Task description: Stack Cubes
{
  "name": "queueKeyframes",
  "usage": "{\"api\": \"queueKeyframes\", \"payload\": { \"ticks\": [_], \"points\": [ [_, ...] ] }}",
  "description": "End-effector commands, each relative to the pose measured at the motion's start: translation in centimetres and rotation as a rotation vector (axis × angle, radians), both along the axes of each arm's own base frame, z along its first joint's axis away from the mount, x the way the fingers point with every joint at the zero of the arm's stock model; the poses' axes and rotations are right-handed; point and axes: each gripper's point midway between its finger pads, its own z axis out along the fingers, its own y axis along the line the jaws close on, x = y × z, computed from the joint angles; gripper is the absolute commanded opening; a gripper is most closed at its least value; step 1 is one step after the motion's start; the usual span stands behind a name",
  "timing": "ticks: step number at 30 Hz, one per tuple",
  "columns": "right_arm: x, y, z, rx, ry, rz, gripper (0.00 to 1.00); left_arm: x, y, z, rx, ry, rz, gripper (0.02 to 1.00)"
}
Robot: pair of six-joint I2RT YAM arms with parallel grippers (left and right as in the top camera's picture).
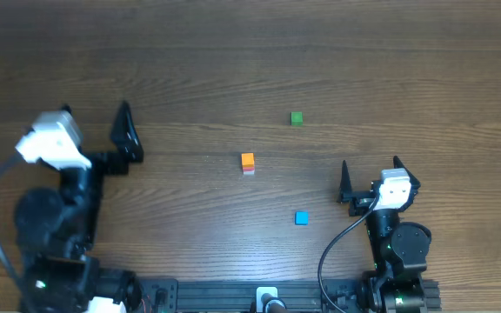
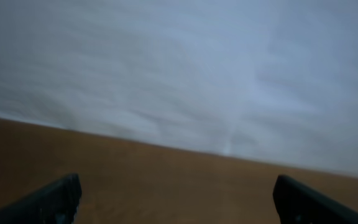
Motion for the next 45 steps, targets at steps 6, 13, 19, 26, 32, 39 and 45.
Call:
{"api": "queueKeyframes", "payload": {
  "ticks": [6,13,19,26,32,39,45],
  "points": [
    [0.0,0.0,-0.2,0.004,-0.002,0.002,0.993,-1.8,2.3,-10.2,0.109,-0.002,0.038,0.998],
    [0.0,0.0,-0.2,0.004,-0.002,0.002,0.991,-2.4,2.6,-13.4,0.109,-0.015,0.044,0.998],
    [0.0,0.0,-0.2,0.004,-0.002,0.002,0.993,-2.4,2.2,-15.7,0.106,0.015,0.02,0.998],
    [0.0,0.0,-0.2,0.004,-0.002,0.002,0.993,-2.4,1.2,-16.6,0.106,0.048,-0.017,0.998],
    [0.0,0.0,-0.2,0.004,-0.002,0.002,0.991,-2.4,0.9,-16.6,0.107,0.048,-0.029,1.0],
    [0.0,0.0,-0.2,0.004,-0.002,0.002,0.991,-2.5,0.4,-16.5,0.107,0.046,-0.052,0.998],
    [0.0,0.0,-0.2,0.004,-0.002,0.002,0.991,-2.5,0.1,-16.5,0.107,0.045,-0.063,0.998]
  ]
}}
